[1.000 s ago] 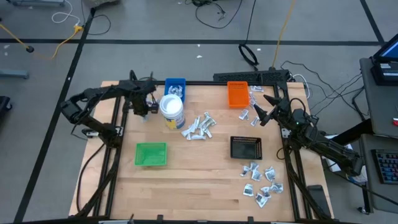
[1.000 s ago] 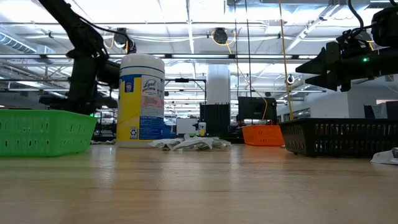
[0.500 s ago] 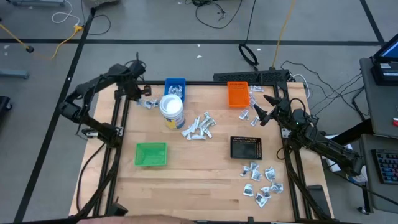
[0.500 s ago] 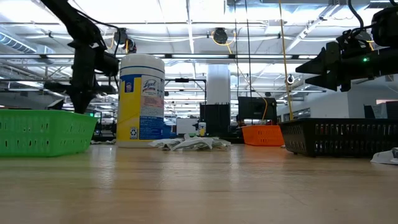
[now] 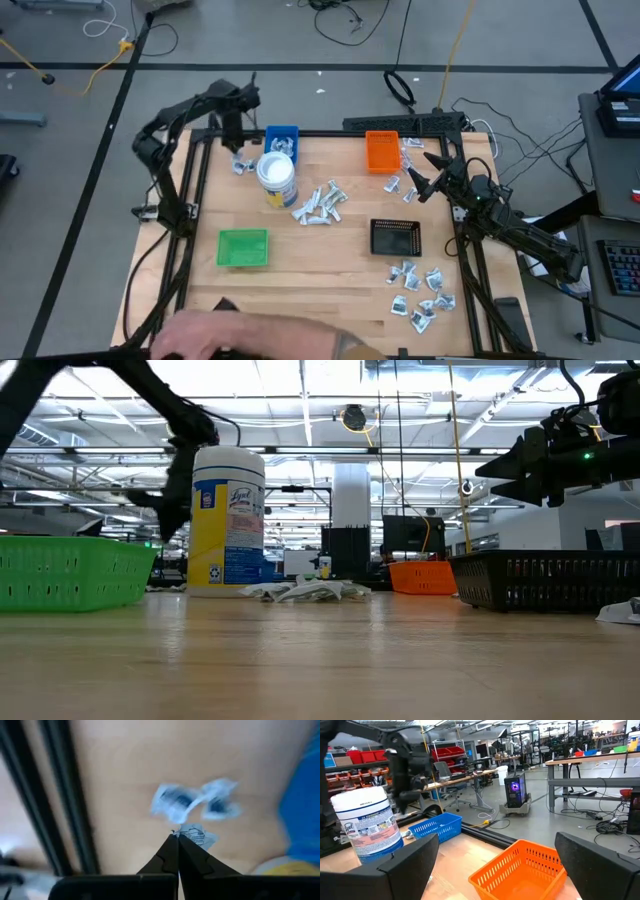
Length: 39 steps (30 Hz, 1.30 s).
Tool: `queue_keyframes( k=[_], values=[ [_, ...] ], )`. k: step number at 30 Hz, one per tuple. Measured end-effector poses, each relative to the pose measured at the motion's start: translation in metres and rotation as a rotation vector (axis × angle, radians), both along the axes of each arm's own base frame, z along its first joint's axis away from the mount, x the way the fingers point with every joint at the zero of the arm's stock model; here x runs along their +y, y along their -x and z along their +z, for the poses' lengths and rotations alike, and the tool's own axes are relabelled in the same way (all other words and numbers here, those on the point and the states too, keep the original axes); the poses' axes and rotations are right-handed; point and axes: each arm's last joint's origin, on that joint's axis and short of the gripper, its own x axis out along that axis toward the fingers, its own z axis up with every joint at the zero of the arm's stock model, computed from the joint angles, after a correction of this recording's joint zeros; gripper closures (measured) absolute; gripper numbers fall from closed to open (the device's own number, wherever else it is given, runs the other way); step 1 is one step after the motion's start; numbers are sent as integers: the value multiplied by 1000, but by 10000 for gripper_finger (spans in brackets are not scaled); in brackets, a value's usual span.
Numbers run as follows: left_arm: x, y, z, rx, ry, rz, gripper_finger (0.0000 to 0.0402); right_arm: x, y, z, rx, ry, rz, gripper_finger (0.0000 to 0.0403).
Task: Pick & Place First Aid Supplies
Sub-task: Put the blue alcohol pad into the blue bin
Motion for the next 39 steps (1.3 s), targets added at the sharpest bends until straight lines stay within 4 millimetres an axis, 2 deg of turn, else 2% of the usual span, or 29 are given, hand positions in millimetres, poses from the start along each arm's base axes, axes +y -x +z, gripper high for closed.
queue_keyframes(
  k=[9, 16, 28, 39],
  values=[
    [51, -52, 16, -63, -58, -94, 401, 0, 0, 0, 0, 0, 0, 9],
    [67, -77, 22, -93, -59, -138, 401, 0, 0, 0, 0, 0, 0, 9],
    [59, -103, 15, -131, -120, -168, 401, 0, 0, 0, 0, 0, 0, 9],
    [42, -125, -20, -151, -113, -231, 397, 0, 0, 0, 0, 0, 0, 9]
  ],
)
